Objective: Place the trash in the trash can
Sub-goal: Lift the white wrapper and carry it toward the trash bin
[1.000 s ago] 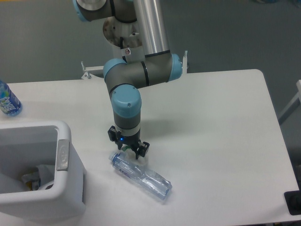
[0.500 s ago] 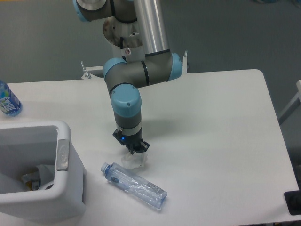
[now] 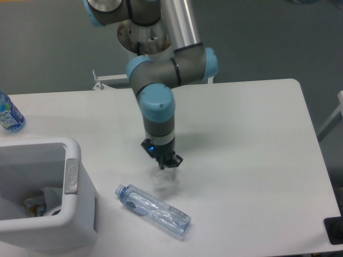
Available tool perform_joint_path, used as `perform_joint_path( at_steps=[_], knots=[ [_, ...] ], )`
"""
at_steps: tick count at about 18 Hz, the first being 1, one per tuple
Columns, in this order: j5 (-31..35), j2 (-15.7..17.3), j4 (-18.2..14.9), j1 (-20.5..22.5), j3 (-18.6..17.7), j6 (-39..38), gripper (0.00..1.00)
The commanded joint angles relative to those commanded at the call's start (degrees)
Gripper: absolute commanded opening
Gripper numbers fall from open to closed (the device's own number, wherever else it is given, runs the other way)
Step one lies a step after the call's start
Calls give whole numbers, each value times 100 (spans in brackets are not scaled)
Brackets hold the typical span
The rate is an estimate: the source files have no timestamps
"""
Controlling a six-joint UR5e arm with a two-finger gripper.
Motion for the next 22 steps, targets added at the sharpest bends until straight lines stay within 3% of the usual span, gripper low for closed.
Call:
perform_joint_path(
  at_steps=[5,8,12,15,22],
  knots=[
    [-1000,589,-476,369,509,-208,1],
    [-2055,809,-415,476,817,-1418,1],
    [-2602,985,-406,379,1476,-3002,1],
    [-2700,994,-319,11,1652,-3610,1],
    [-2691,801,358,-991,1811,-4788,1]
  ],
)
